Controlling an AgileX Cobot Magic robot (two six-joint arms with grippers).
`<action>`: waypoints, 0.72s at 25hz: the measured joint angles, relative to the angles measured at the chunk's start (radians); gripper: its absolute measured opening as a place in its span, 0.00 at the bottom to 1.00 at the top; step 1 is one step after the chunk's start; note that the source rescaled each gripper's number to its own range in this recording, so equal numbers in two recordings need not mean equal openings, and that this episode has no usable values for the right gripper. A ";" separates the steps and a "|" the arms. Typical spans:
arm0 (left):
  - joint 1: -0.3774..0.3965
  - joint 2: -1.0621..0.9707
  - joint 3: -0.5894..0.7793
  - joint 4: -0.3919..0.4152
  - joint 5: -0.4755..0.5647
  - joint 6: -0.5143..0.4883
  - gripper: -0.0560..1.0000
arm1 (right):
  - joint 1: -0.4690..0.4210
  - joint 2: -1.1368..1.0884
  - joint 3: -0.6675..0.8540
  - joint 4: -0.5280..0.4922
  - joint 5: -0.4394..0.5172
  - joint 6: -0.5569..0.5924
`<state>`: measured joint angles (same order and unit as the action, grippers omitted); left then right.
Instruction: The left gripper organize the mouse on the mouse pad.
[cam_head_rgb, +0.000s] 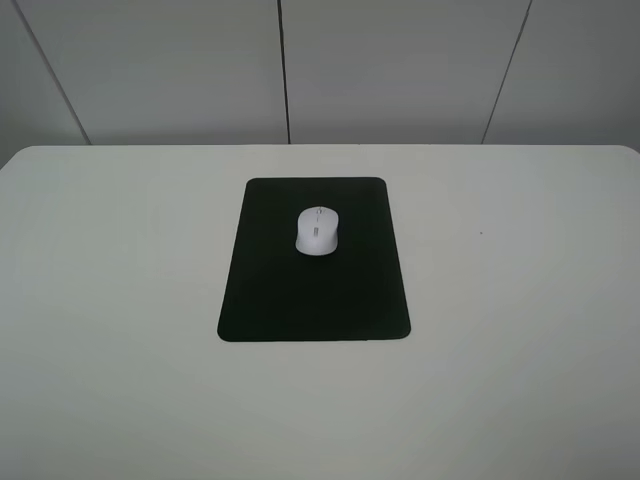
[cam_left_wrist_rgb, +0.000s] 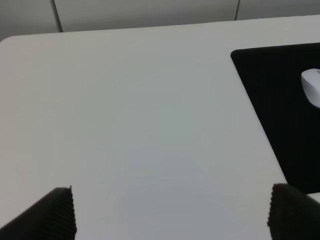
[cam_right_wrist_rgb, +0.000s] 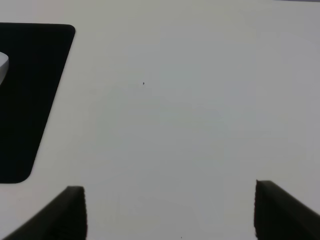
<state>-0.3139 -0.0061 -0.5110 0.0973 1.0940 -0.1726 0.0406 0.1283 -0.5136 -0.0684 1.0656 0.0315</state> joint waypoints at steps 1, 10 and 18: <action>0.000 0.000 0.000 -0.001 -0.001 0.000 1.00 | 0.000 0.000 0.000 0.000 0.000 0.000; 0.047 0.000 0.000 -0.003 -0.002 0.005 1.00 | 0.000 0.000 0.000 0.000 0.000 0.000; 0.204 0.000 0.000 -0.003 -0.002 0.007 1.00 | 0.000 0.000 0.000 0.000 0.000 0.000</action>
<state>-0.1095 -0.0061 -0.5110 0.0943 1.0919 -0.1657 0.0406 0.1283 -0.5136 -0.0684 1.0656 0.0315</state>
